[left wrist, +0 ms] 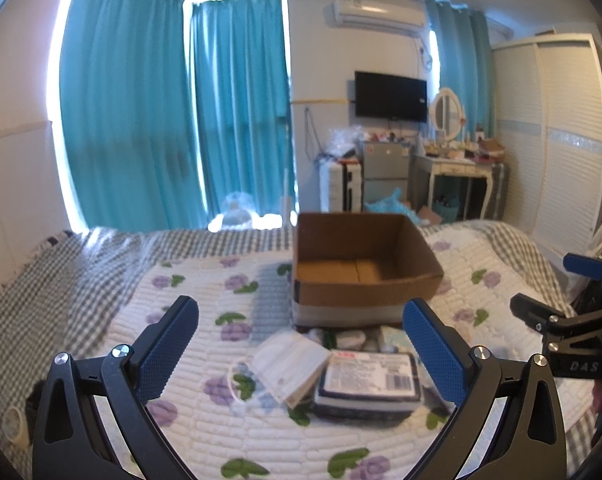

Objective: Organize soft objects
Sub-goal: 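Grasp the white mesh glove with the right gripper, then grasp the white crumpled cloth with the left gripper while the right gripper holds the glove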

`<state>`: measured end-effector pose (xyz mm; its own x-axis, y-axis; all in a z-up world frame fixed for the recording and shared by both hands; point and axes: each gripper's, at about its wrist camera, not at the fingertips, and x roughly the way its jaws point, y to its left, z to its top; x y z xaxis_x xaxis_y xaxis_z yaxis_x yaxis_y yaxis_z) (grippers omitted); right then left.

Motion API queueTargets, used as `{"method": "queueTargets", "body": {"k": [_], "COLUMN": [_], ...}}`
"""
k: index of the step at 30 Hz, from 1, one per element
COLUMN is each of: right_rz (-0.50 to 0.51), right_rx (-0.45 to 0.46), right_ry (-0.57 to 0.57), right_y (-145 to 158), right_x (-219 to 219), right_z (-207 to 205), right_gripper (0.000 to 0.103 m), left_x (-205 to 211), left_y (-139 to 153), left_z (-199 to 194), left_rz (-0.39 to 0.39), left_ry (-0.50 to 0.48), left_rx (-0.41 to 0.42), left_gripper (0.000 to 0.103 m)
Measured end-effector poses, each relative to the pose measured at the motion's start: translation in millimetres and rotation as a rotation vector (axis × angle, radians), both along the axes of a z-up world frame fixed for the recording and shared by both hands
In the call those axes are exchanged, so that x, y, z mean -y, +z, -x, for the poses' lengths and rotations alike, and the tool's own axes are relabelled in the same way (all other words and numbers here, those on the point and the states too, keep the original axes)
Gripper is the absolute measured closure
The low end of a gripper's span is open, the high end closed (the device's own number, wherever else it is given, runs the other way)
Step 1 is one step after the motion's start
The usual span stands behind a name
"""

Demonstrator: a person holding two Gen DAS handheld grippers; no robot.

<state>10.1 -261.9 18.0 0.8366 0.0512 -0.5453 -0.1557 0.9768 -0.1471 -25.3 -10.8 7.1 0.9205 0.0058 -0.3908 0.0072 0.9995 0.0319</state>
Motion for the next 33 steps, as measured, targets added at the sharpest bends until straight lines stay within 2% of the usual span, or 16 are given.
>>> {"method": "queueTargets", "body": {"k": [3,8,11,12,16,18,19,21,25,28,30,31,33], "right_rz": [0.016,0.015,0.016,0.015,0.015,0.018,0.018,-0.01,-0.021,-0.015,-0.017,-0.014,-0.005], "right_rx": [-0.096,-0.278,-0.355,-0.395,-0.489,-0.545,-0.55,-0.527,-0.448,-0.368,-0.335,-0.323,-0.298], "right_ry": [-0.013,0.049,0.051,0.053,0.083,0.09,0.085,0.087,0.125,0.115,0.098,0.091,0.079], "right_y": [-19,-67,-92,-100,-117,-126,-128,-123,-96,-67,-53,-47,-37], "right_x": [20,42,40,40,36,35,35,40,49,69,83,88,101], "right_z": [-10,-35,-54,-61,-82,-88,-90,-86,-71,-63,-63,-65,-67], "right_gripper": [0.0,0.0,0.001,0.004,0.007,0.03,0.032,0.043,0.046,0.046,0.046,0.046,0.046], "left_x": [10,29,42,45,59,65,67,69,79,92,103,111,122], "left_y": [-10,-36,-51,-54,-63,-65,-65,-65,-62,-63,-65,-67,-73], "left_z": [-2,-17,-27,-28,-34,-40,-42,-45,-49,-53,-58,-60,-64], "left_rz": [0.003,0.015,0.011,0.008,-0.009,-0.007,-0.003,0.005,-0.022,-0.052,-0.045,-0.033,-0.016], "left_ry": [-0.01,-0.016,-0.021,-0.026,-0.042,-0.051,-0.056,-0.068,-0.105,-0.132,-0.162,-0.182,-0.212], "left_rx": [-0.048,-0.148,-0.206,-0.215,-0.246,-0.268,-0.277,-0.283,-0.277,-0.268,-0.279,-0.293,-0.322], "left_gripper": [0.0,0.0,0.0,0.0,0.0,0.0,0.0,0.0,0.0,0.0,0.001,0.004,0.018]}}
